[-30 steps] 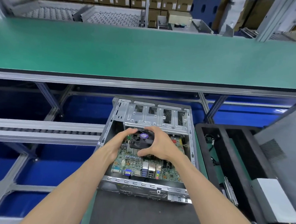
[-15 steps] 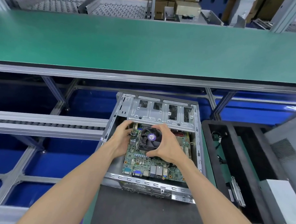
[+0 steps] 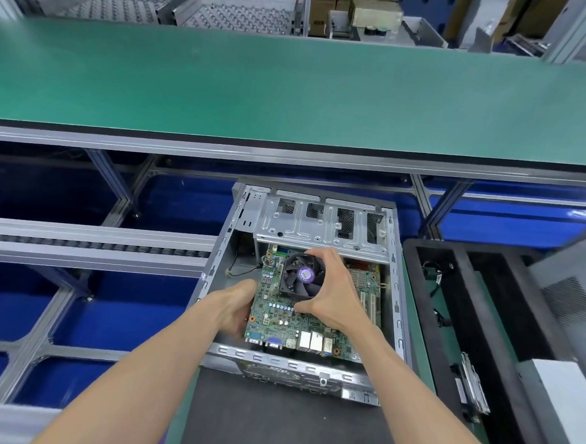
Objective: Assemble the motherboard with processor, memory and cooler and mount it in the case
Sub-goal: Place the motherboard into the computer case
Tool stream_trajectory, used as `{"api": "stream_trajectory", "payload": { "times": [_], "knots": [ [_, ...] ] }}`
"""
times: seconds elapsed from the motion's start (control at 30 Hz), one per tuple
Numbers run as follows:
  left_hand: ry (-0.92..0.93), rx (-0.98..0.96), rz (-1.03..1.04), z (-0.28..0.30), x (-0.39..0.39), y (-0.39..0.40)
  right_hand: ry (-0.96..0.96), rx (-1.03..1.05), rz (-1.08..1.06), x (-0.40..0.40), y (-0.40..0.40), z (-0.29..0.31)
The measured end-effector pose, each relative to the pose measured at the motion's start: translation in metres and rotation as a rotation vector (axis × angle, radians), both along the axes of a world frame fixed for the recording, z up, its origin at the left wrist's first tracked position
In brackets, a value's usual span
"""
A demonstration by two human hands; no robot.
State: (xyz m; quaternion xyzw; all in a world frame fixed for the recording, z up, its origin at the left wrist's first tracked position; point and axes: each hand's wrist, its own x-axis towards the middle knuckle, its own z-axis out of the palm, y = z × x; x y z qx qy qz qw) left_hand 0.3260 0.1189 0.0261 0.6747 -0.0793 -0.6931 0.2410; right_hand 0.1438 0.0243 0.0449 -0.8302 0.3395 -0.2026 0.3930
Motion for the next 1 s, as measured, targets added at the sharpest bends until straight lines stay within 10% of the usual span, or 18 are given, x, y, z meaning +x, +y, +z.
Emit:
{"api": "stream_trajectory", "payload": {
  "times": [0.5, 1.0],
  "knots": [
    [-0.462, 0.183, 0.013, 0.002, 0.001, 0.008, 0.048, 0.003, 0.009, 0.003, 0.000, 0.004],
    [-0.606, 0.032, -0.654, 0.024, 0.004, 0.017, 0.132, -0.096, -0.014, 0.002, 0.000, -0.005]
  ]
}}
